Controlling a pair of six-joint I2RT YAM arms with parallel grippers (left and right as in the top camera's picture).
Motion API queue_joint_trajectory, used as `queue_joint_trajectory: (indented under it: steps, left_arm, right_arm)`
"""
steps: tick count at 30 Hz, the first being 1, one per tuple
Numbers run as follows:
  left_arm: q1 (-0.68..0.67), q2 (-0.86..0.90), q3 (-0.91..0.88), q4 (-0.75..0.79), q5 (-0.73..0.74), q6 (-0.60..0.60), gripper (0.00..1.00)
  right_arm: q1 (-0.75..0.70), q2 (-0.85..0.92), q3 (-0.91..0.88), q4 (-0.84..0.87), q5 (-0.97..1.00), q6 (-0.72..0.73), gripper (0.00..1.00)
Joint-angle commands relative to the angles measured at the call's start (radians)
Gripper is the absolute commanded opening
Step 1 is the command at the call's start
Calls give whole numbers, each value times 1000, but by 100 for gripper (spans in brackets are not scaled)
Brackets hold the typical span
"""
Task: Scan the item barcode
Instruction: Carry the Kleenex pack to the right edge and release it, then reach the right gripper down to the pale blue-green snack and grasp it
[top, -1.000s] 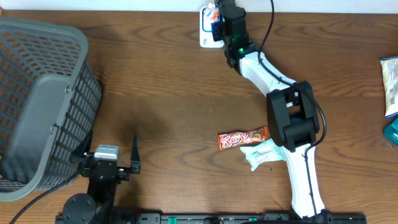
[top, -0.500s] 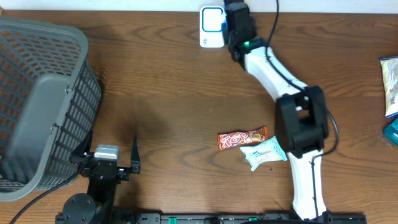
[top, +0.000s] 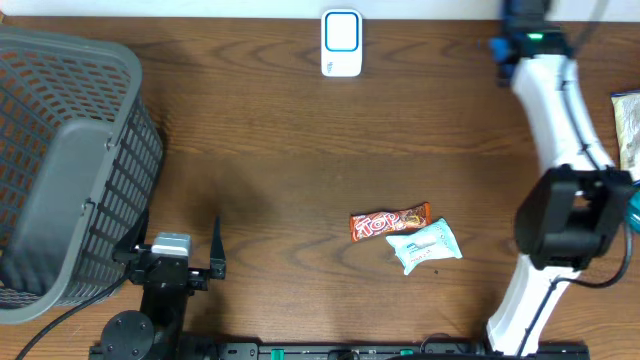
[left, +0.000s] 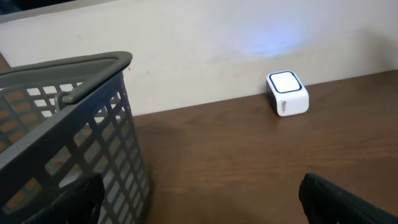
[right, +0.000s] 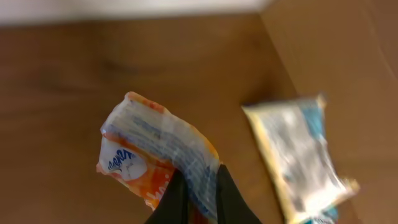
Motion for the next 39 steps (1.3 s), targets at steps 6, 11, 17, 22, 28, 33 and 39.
queue_joint_trajectory:
  steps: [6,11,17,22,28,33,39]
  left_arm:
    - [-3,-1,2,3,2,-5,100]
    - [-3,-1,2,3,2,-5,100]
    - [-3,-1,2,3,2,-5,100]
    - [-3,-1,2,3,2,-5,100]
    - [-3,-1,2,3,2,-5,100]
    - [-3,-1,2,3,2,-5,100]
    - [-3,-1,2,3,2,-5,100]
  right_arm:
    - [-214,102,-5,-107,-175,38,5]
    - [-260,91,-3,-163,-204,131,75]
    - [-240,-69,0,-186,-277,200,99]
    - [-184,-263,0,-257,-496,265,99]
    - [-48,-399,0,-497,-648,526,99]
    - [109,-398,-8,-764,-815,779,99]
    - [320,-388,-126,-917,-741,779,92]
